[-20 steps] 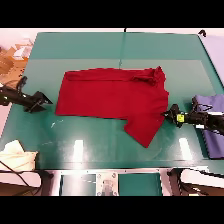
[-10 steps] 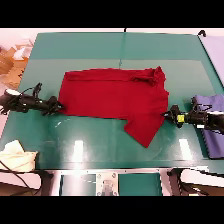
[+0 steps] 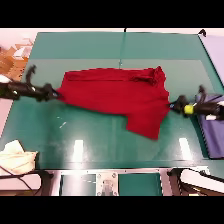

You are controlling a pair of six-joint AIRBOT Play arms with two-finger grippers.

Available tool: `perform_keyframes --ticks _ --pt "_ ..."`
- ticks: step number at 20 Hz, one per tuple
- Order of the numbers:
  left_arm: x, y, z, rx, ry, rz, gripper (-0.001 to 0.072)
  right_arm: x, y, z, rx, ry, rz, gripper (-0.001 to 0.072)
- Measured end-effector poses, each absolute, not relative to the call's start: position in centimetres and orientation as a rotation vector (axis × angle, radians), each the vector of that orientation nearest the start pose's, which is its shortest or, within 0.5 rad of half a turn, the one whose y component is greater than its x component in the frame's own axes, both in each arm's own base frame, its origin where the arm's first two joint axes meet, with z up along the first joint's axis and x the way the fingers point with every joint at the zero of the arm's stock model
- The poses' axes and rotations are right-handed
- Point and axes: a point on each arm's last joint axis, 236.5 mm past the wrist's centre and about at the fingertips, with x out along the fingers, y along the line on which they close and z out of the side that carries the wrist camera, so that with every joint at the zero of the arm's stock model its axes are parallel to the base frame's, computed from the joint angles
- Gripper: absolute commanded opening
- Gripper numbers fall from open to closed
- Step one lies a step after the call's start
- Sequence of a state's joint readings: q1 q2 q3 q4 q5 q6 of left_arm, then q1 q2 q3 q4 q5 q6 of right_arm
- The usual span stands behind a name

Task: Fold the shirts.

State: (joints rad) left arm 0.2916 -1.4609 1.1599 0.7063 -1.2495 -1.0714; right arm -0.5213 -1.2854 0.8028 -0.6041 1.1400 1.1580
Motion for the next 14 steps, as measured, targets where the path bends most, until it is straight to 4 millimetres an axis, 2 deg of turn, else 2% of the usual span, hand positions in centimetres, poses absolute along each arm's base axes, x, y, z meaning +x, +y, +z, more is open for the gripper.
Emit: perform_keyframes --ticks 2,3,4,5,7,9,10,12,14 --pt "42.6 -5.5 9.1 -0.519 0.988 -0.544 0.0021 38.7 -0.9 7.0 0.888 0.919 0.278 0.0016" --pt "42.9 -5.7 14.1 -0.467 0.880 -0.561 0.0021 39.5 -1.1 11.8 0.821 0.824 0.306 0.0016" --pt "42.7 -6.0 19.0 -0.409 0.776 -0.581 0.0021 39.7 -0.9 17.7 0.743 0.709 0.335 0.0016" --pt "42.0 -6.4 24.5 -0.342 0.656 -0.594 0.0021 39.3 -0.5 23.3 0.666 0.601 0.362 0.0017" --pt "38.7 -7.7 34.9 -0.210 0.425 -0.615 0.0021 36.6 1.2 34.7 0.495 0.376 0.397 0.0017" --pt "33.8 -9.4 43.5 -0.080 0.218 -0.625 0.0021 32.5 3.4 43.9 0.352 0.166 0.408 0.0017" --pt "31.2 -10.2 47.0 -0.030 0.124 -0.623 0.0021 29.9 4.6 48.1 0.285 0.057 0.407 0.0017" --pt "25.9 -11.6 52.3 0.050 -0.041 -0.607 0.0021 25.2 6.4 54.2 0.190 -0.122 0.380 0.0017" --pt "22.5 -12.0 55.2 0.096 -0.146 -0.570 0.0021 21.5 7.6 57.8 0.141 -0.243 0.349 0.0017"
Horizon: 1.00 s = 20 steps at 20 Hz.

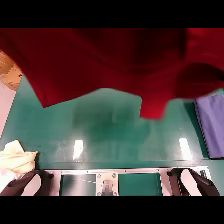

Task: Fold the shirts.

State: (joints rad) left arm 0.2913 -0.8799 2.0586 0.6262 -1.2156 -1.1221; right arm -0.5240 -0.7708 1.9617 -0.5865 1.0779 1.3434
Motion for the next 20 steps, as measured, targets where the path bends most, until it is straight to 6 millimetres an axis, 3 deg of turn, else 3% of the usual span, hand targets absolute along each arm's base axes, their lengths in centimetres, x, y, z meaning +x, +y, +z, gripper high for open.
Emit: perform_keyframes --ticks 2,4,6,8,11,14,17,20 --pt "21.2 -11.7 56.3 0.109 -0.182 -0.525 0.0021 19.7 7.8 59.2 0.124 -0.294 0.315 0.0017" --pt "21.9 -10.4 55.7 0.100 -0.154 -0.462 0.0021 19.9 7.2 58.8 0.132 -0.275 0.286 0.0017" --pt "23.7 -9.3 53.8 0.064 -0.090 -0.435 0.0022 21.5 6.4 56.4 0.165 -0.192 0.275 0.0017" --pt "26.8 -8.4 50.3 0.007 0.011 -0.438 0.0021 24.7 4.5 52.3 0.234 -0.071 0.251 0.0017" --pt "32.0 -7.6 42.4 -0.101 0.210 -0.481 0.0021 30.5 1.3 43.0 0.355 0.140 0.222 0.0017" --pt "37.3 -6.9 31.8 -0.240 0.427 -0.522 0.0021 36.1 -1.1 31.7 0.468 0.320 0.189 0.0017" --pt "41.1 -6.2 21.4 -0.383 0.602 -0.525 0.0021 41.3 -2.2 19.9 0.551 0.488 0.149 0.0017" --pt "44.6 -6.5 12.5 -0.485 0.731 -0.496 0.0021 46.0 -2.3 10.8 0.640 0.618 0.139 0.0017"
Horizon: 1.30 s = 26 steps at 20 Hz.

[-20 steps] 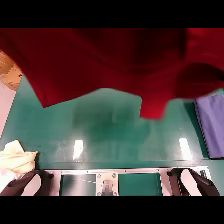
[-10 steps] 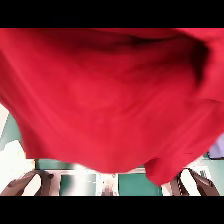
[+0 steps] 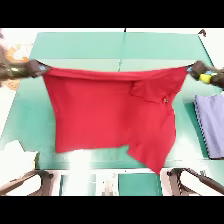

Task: Fold the shirts.

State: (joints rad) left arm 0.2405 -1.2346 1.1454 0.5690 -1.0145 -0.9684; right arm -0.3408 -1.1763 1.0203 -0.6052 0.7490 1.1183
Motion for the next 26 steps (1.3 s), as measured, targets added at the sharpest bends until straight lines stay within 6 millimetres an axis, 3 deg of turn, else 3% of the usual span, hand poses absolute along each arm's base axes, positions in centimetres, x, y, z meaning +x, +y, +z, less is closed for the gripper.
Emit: perform_keyframes --ticks 2,5,9,12,15,20,23,26 --pt "46.8 -6.9 8.2 -0.515 0.779 -0.464 0.0021 49.2 -2.3 6.4 0.709 0.679 0.141 0.0017" --pt "50.5 -7.2 5.4 -0.527 0.781 -0.427 0.0021 53.9 -2.3 2.9 0.780 0.719 0.177 0.0017" --pt "54.8 -7.6 5.3 -0.538 0.744 -0.413 0.0021 58.8 -2.7 2.7 0.806 0.690 0.227 0.0017" --pt "56.7 -7.5 6.1 -0.544 0.710 -0.402 0.0021 60.7 -2.9 3.6 0.806 0.656 0.249 0.0017" --pt "57.6 -7.1 6.3 -0.537 0.695 -0.388 0.0021 61.5 -3.1 3.9 0.799 0.644 0.251 0.0017" --pt "57.1 -6.7 4.1 -0.496 0.771 -0.368 0.0021 60.7 -3.6 2.7 0.779 0.698 0.254 0.0016" --pt "55.5 -7.4 2.9 -0.475 0.853 -0.401 0.0021 59.0 -3.9 1.8 0.768 0.776 0.284 0.0016" --pt "52.9 -7.8 1.0 -0.447 0.987 -0.427 0.0021 55.7 -4.1 -0.3 0.703 0.926 0.289 0.0016"
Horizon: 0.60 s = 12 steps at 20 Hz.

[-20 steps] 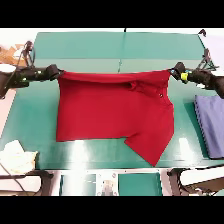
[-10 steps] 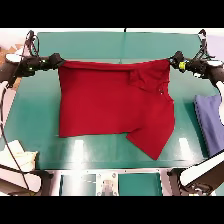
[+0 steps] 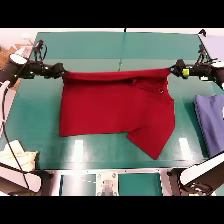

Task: Fold the shirts.

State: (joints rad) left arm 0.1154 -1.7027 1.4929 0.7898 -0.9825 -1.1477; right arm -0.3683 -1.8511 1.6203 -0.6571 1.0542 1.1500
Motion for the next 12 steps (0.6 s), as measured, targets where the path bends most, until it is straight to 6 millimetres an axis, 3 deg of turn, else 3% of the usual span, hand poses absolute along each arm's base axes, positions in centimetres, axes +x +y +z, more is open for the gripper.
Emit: perform_keyframes --ticks 6,12 --pt "47.2 -7.5 -4.3 -0.426 1.258 -0.390 0.0021 49.3 -4.3 -4.7 0.624 1.163 0.245 0.0016" --pt "44.0 -9.1 -7.5 -0.402 1.373 -0.385 0.0021 45.8 -3.9 -8.8 0.639 1.271 0.202 0.0016"
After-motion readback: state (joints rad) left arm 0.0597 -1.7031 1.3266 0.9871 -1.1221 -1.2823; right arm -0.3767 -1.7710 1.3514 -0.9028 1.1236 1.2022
